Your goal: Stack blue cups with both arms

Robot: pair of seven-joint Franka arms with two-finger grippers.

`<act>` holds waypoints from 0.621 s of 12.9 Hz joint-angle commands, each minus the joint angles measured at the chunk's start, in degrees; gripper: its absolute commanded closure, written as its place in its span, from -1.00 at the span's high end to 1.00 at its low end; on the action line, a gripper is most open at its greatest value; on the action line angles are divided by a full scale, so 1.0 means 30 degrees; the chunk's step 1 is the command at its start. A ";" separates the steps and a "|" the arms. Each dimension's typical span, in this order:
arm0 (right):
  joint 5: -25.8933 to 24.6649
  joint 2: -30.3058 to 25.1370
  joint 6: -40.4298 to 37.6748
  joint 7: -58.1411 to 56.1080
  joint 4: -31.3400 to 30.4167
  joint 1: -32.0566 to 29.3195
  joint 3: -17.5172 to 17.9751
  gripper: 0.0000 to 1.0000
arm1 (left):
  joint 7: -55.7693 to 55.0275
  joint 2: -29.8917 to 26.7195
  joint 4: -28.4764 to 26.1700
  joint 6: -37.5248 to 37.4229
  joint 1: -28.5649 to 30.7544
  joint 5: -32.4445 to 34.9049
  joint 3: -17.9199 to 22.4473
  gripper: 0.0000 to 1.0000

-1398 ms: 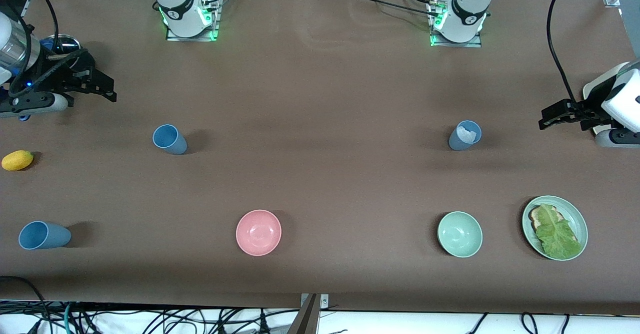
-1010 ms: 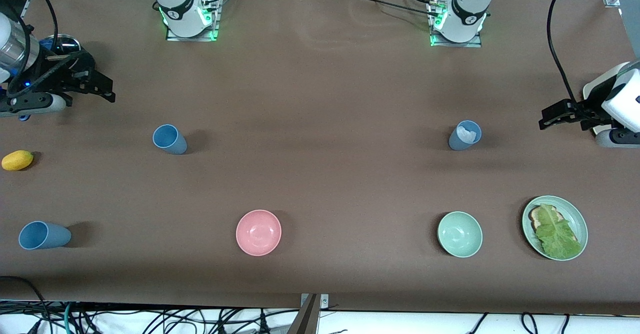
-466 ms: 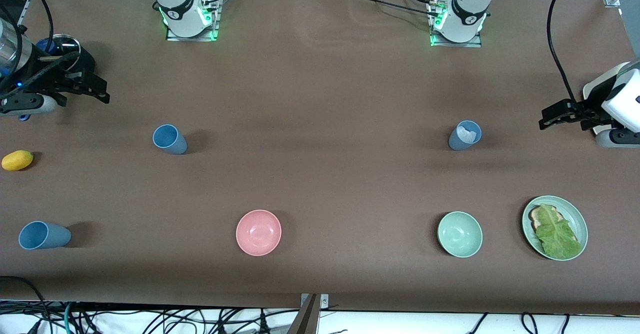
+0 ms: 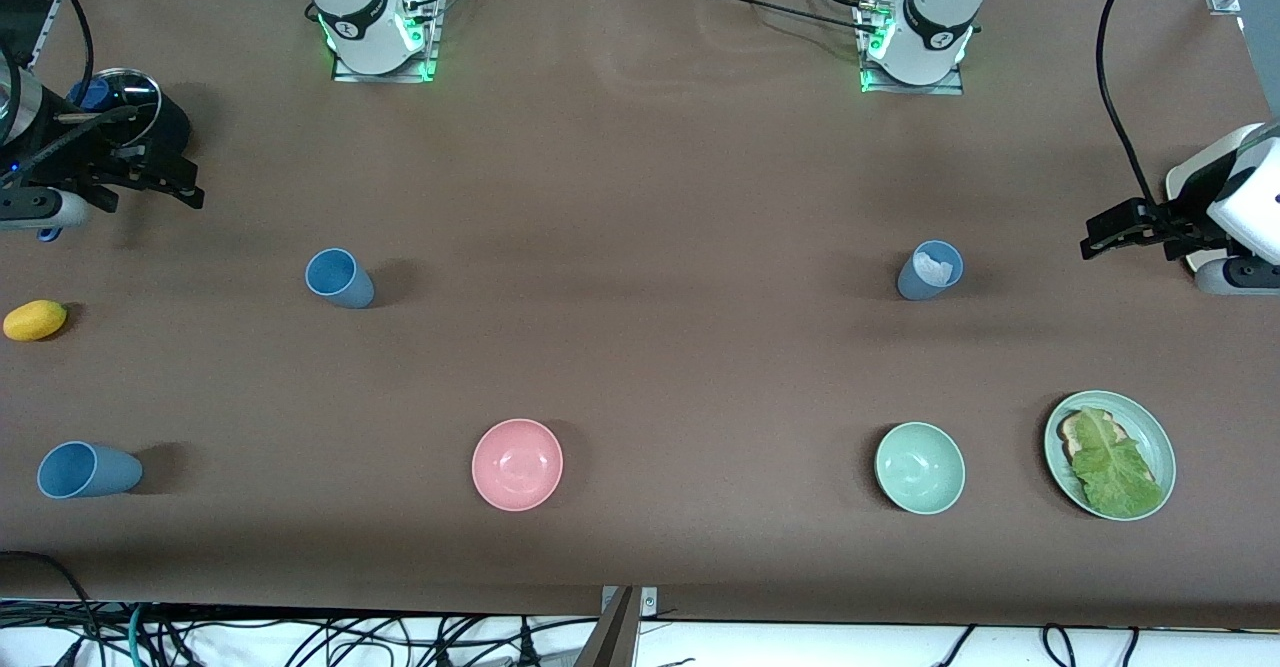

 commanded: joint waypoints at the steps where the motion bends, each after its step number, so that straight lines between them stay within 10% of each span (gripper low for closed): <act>1: -0.0273 0.0480 -0.0154 0.0042 0.0399 0.0000 0.0070 1.00 | 0.0396 -0.0029 0.0159 -0.0042 0.0073 -0.0178 0.0046 1.00; 8: -0.0361 0.0629 -0.0274 0.0305 -0.1646 0.0205 0.0217 1.00 | 0.0396 -0.0029 0.0159 -0.0042 0.0073 -0.0208 0.0046 1.00</act>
